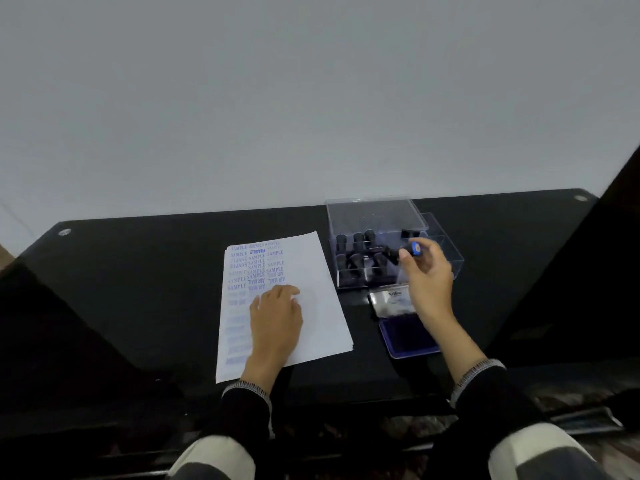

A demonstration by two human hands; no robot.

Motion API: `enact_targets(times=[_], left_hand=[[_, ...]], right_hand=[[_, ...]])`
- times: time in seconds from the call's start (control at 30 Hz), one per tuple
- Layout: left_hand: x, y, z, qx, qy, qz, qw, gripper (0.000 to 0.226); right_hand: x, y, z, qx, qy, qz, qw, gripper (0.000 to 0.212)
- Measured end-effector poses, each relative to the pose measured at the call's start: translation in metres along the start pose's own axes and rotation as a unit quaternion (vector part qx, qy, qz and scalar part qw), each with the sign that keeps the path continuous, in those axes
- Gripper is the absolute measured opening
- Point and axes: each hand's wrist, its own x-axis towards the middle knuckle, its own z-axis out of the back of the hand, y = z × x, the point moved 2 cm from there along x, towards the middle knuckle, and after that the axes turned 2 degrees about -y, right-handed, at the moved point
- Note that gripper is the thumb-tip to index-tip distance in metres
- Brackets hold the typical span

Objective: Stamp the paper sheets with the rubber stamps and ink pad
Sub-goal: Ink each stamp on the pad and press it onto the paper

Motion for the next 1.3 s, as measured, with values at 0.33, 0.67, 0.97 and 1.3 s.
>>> enact_targets(times=[0.33, 0.67, 0.97, 1.3], left_hand=[[0.003, -0.001, -0.016, -0.041, -0.026, -0.029, 0.998, 0.019], [0.003, -0.002, -0.017, -0.039, -0.019, -0.017, 0.999, 0.02], [0.003, -0.001, -0.017, -0.043, -0.019, -0.014, 0.999, 0.02], [0.004, 0.0, -0.019, -0.042, -0.021, -0.016, 0.999, 0.019]], right_hand=[[0.087, -0.015, -0.001, -0.1, -0.033, 0.007, 0.994, 0.031], [0.147, -0.034, -0.033, -0.375, 0.176, -0.021, 0.91, 0.011], [0.166, -0.04, -0.033, -0.417, 0.108, -0.009, 0.903, 0.024], [0.165, -0.04, -0.029, -0.527, 0.078, -0.087, 0.842, 0.057]])
